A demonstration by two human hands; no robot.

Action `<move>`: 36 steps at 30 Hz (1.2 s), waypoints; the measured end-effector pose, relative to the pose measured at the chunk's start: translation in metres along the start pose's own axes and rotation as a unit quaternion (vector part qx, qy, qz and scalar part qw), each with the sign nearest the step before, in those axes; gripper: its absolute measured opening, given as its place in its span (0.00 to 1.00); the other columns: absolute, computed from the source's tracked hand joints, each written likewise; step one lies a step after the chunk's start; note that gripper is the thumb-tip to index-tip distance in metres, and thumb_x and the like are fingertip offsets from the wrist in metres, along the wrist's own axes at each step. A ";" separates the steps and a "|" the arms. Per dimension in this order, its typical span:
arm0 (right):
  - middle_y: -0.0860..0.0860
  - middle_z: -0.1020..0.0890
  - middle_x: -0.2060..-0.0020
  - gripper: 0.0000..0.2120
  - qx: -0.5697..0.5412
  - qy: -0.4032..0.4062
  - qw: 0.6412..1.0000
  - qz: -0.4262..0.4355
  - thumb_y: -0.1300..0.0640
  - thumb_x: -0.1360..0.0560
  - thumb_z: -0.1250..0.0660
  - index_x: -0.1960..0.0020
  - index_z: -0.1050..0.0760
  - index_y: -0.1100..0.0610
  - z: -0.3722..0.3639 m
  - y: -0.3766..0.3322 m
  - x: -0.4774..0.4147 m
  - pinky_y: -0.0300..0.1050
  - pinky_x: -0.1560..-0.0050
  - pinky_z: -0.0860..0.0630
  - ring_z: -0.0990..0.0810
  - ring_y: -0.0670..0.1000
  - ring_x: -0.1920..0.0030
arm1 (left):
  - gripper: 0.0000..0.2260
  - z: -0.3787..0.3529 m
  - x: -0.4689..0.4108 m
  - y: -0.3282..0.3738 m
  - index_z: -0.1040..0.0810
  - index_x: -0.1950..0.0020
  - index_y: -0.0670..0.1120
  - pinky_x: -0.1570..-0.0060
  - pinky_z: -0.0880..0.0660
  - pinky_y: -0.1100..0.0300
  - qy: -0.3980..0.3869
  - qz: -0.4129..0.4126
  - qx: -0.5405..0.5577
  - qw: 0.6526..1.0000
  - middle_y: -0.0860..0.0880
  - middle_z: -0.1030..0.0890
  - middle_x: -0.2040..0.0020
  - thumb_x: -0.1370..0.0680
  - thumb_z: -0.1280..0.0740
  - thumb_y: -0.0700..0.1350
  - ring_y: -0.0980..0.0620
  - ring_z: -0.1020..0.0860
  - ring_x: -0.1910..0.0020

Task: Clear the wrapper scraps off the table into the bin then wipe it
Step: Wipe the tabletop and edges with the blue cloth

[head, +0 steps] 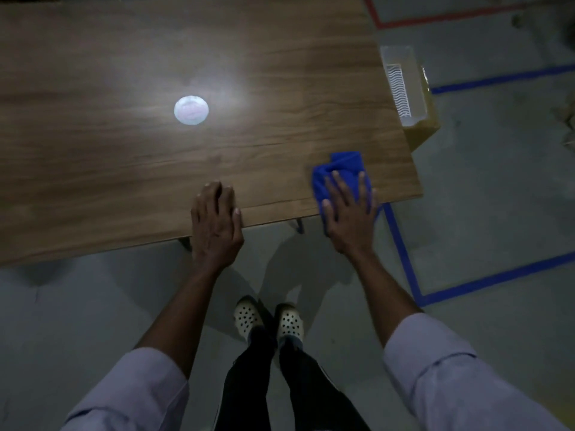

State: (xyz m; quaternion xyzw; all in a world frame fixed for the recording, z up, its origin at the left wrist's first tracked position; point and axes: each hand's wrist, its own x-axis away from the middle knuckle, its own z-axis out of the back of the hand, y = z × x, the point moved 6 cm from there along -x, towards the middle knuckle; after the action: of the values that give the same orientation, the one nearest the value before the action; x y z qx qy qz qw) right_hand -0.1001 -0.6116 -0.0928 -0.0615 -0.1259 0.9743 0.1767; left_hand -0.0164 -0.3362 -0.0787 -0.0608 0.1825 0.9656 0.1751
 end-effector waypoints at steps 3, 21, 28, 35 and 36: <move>0.41 0.40 0.20 0.25 0.022 0.041 0.998 -0.033 0.43 0.16 0.48 0.20 0.39 0.43 0.014 0.062 -0.010 0.64 0.21 0.52 0.52 0.55 0.18 | 0.21 -0.005 0.014 0.006 0.30 0.24 0.43 0.22 0.45 0.46 0.036 0.031 -0.039 0.998 0.41 0.33 0.23 0.16 0.46 0.48 0.41 0.36 0.23; 0.47 0.29 0.24 0.26 -0.009 0.084 0.993 0.082 0.41 0.17 0.48 0.22 0.34 0.48 -0.054 -0.140 0.034 0.61 0.34 0.38 0.38 0.57 0.26 | 0.23 -0.005 0.034 -0.013 0.34 0.20 0.46 0.22 0.51 0.54 0.018 0.019 0.035 0.999 0.46 0.37 0.19 0.15 0.44 0.51 0.49 0.43 0.19; 0.40 0.32 0.23 0.22 -0.021 0.153 0.980 -0.121 0.44 0.16 0.42 0.24 0.30 0.45 -0.019 -0.059 0.009 0.64 0.24 0.41 0.40 0.59 0.20 | 0.18 0.034 0.070 -0.074 0.26 0.25 0.45 0.22 0.44 0.51 0.087 0.047 0.090 0.991 0.47 0.31 0.22 0.16 0.40 0.44 0.48 0.38 0.20; 0.38 0.32 0.24 0.24 -0.064 0.086 0.994 -0.002 0.46 0.17 0.43 0.21 0.34 0.45 -0.072 -0.267 0.049 0.59 0.22 0.48 0.43 0.58 0.19 | 0.13 0.067 0.101 -0.150 0.22 0.32 0.44 0.25 0.41 0.44 0.188 0.206 0.049 0.959 0.42 0.26 0.28 0.16 0.37 0.43 0.41 0.32 0.26; 0.38 0.34 0.23 0.24 -0.067 0.073 0.995 0.019 0.45 0.16 0.44 0.21 0.35 0.44 -0.078 -0.299 0.054 0.59 0.22 0.48 0.44 0.57 0.19 | 0.13 0.072 0.106 -0.164 0.22 0.33 0.44 0.26 0.39 0.44 0.205 0.235 0.050 0.949 0.41 0.26 0.28 0.16 0.38 0.44 0.40 0.31 0.27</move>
State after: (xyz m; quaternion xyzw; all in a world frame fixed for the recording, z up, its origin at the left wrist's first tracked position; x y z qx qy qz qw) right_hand -0.0388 -0.3039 -0.0920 -0.1468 -0.1762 0.9597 0.1625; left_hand -0.0602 -0.1328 -0.0852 -0.2036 0.2720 0.9357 -0.0948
